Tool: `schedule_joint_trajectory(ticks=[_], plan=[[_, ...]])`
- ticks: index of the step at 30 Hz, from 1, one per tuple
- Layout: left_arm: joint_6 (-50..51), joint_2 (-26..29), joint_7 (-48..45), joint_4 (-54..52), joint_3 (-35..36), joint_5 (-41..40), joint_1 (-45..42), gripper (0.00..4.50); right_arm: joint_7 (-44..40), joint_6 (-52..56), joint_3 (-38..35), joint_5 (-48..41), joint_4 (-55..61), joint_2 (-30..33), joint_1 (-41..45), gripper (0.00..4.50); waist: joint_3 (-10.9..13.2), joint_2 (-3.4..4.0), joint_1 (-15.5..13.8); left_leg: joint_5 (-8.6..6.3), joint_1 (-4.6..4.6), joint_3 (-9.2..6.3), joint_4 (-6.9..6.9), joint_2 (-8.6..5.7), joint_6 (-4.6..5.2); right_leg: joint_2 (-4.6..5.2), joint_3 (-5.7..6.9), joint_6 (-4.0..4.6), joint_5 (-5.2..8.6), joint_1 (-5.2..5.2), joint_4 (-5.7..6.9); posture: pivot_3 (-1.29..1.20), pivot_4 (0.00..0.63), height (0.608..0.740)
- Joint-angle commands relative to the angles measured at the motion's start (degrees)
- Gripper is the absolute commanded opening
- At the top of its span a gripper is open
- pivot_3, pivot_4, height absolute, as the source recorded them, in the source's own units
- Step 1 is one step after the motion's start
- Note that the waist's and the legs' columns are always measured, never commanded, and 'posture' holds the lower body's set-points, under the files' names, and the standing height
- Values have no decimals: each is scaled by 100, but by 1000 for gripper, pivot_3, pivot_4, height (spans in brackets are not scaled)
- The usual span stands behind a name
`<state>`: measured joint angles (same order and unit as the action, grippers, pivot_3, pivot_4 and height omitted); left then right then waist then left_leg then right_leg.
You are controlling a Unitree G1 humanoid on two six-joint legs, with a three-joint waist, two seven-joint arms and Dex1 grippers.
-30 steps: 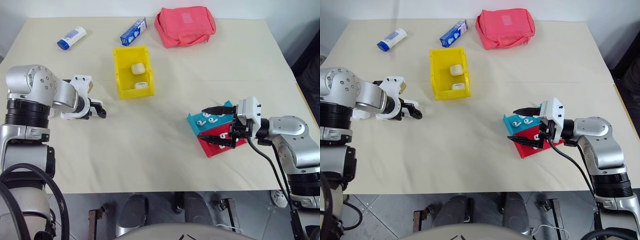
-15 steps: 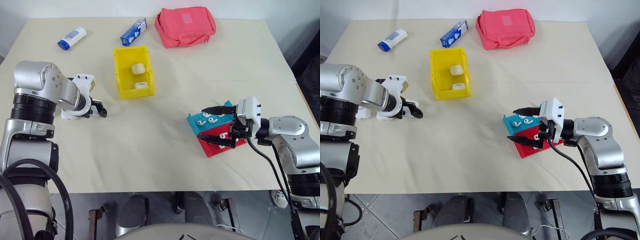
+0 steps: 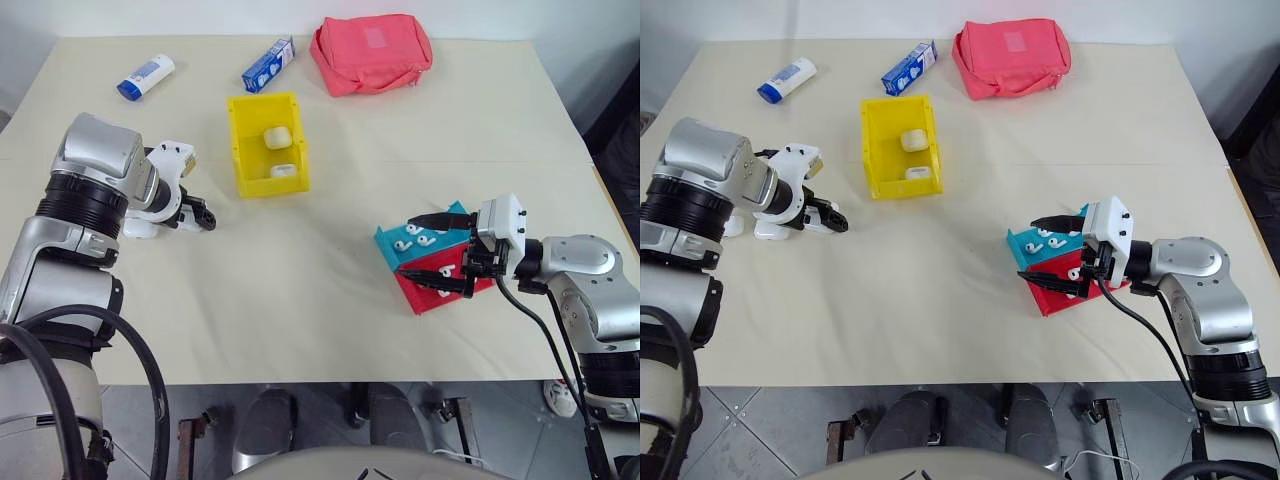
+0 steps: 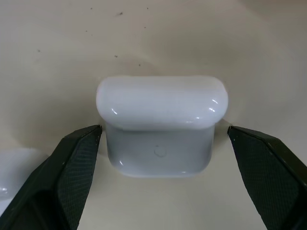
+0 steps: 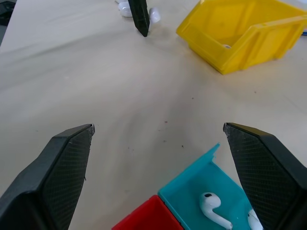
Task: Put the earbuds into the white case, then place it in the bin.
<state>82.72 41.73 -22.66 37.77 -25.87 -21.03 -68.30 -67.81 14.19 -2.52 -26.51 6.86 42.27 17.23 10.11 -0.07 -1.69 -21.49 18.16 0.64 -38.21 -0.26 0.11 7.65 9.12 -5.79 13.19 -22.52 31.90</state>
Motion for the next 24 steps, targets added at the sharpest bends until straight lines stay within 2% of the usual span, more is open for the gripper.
schedule_joint_trajectory(ticks=[1, 7, 10, 14, 20, 24], plan=[[-34, -29, -218, 205, -62, 363, 31, 4488, 17, 30, -187, -104, 243, 115, -22, 4500, 0, 0, 5, 0, 0, 1, 0, 0, 0, 0, 0, 0, 0, 0, 1, 0, 150, 740], [-10, -96, -497, 248, -5, 662, 98, 4488, 14, 61, -199, -82, 222, 133, 21, 4500, 0, 0, 14, 0, 0, 0, 2, 5, 1, -1, -3, 0, 0, 0, 5, 0, 150, 740], [12, -136, -580, 271, 32, 793, 117, 3929, 15, 66, -194, -65, 190, 139, 74, 4500, 0, 0, 14, 1, 0, 0, 1, 5, 2, -1, -3, 0, 0, 0, 6, 0, 150, 740], [94, -121, -665, 230, 91, 911, 149, 2816, 18, 68, -199, -51, 176, 150, 88, 4500, 0, 0, 22, 1, 0, 0, 2, 6, 2, -1, -4, 0, 0, -1, 6, 0, 150, 740], [175, 13, -713, 1, 300, 999, 269, 2802, 42, 43, -224, -29, 158, 161, 108, 4500, 0, 0, 32, 1, 0, 0, 3, 8, 2, -3, -4, 0, 0, -2, 6, 0, 150, 740], [-83, 143, -878, -1196, 837, 758, 637, 2802, 79, 15, -275, -13, 138, 202, 114, 4500, 0, 1, 34, 1, 0, -5, 8, 16, 2, -4, -11, 0, 0, -4, 8, 0, 150, 740]])
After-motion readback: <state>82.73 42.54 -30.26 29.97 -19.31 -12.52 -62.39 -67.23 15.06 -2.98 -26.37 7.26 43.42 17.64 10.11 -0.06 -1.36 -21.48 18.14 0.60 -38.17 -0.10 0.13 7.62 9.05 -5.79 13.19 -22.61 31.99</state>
